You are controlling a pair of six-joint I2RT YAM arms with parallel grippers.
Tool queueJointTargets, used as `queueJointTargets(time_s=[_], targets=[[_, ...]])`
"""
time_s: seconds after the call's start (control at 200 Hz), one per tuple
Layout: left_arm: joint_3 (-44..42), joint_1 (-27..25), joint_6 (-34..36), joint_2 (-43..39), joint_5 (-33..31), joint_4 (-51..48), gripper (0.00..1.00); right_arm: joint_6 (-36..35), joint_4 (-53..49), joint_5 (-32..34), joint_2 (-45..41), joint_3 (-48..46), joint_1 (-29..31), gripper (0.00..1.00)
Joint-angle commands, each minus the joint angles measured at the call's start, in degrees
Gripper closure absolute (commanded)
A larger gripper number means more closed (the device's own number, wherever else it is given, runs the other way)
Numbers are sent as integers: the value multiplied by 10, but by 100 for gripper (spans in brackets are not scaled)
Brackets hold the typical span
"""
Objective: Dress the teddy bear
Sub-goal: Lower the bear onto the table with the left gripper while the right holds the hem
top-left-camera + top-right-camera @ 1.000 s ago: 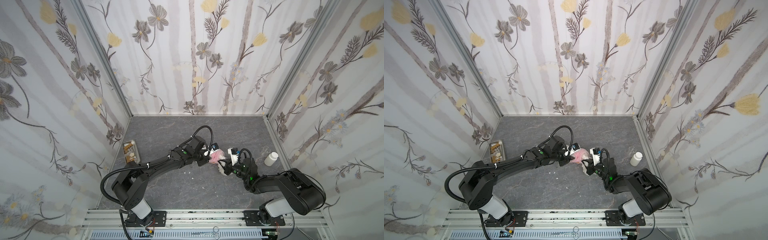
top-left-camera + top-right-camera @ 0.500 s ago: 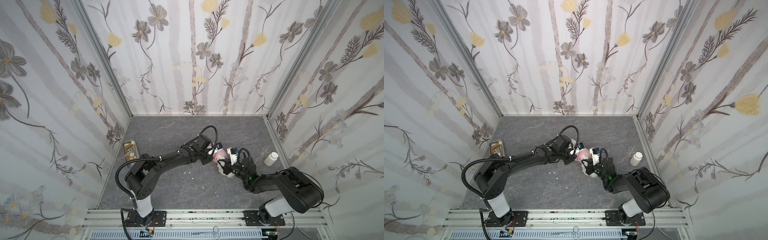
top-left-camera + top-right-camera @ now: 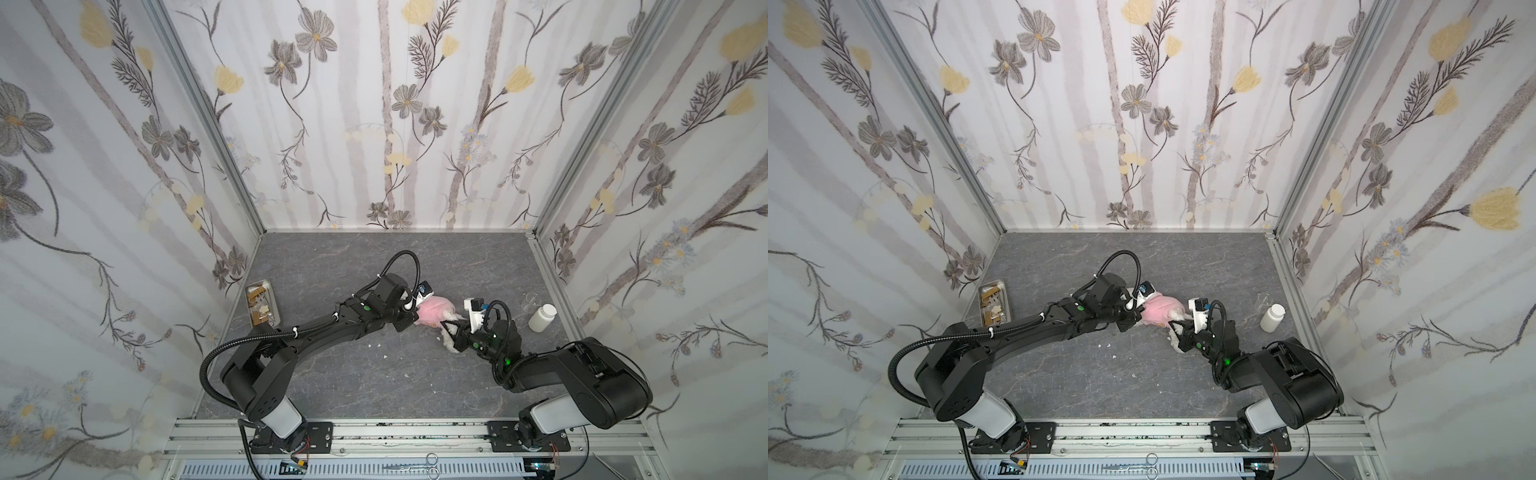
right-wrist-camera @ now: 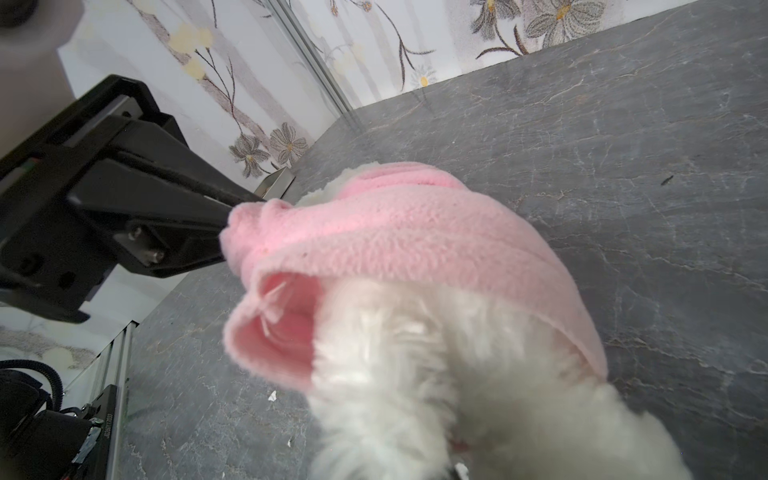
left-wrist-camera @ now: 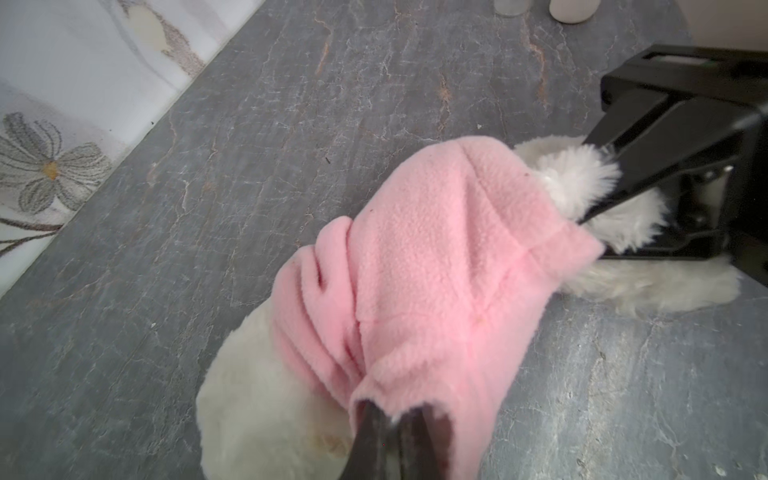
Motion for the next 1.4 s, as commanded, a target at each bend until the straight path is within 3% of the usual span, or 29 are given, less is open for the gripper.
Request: queueJointTargets(time_s=[0.0, 0.25, 0.5, 0.66, 0.829, 0.939, 0.984, 1.149, 1.394], targets=[[-19, 7, -36, -18, -53, 43, 100, 11, 33, 6, 3, -2, -3, 100], [-43, 25, -89, -36, -76, 80, 100, 11, 24, 15, 6, -5, -3, 100], [-53, 45, -140, -29, -191, 89, 100, -1, 13, 17, 3, -7, -2, 100], [-65, 50, -167, -52, -154, 97, 100, -10, 6, 15, 4, -3, -2, 100], [-75, 42, -129, -102, 10, 97, 100, -18, -16, 3, -5, 10, -1, 100], [-81, 31, -90, -136, 67, 89, 73, -29, -34, 4, -12, 14, 0, 100], [-75, 26, -89, -139, 84, 80, 67, -30, -35, 5, -12, 14, 0, 100], [-15, -8, -86, -85, 82, 17, 58, -30, -34, 4, -9, 16, 0, 100], [43, -14, -78, -19, 17, -31, 67, -31, -40, 1, -15, 17, 0, 100]])
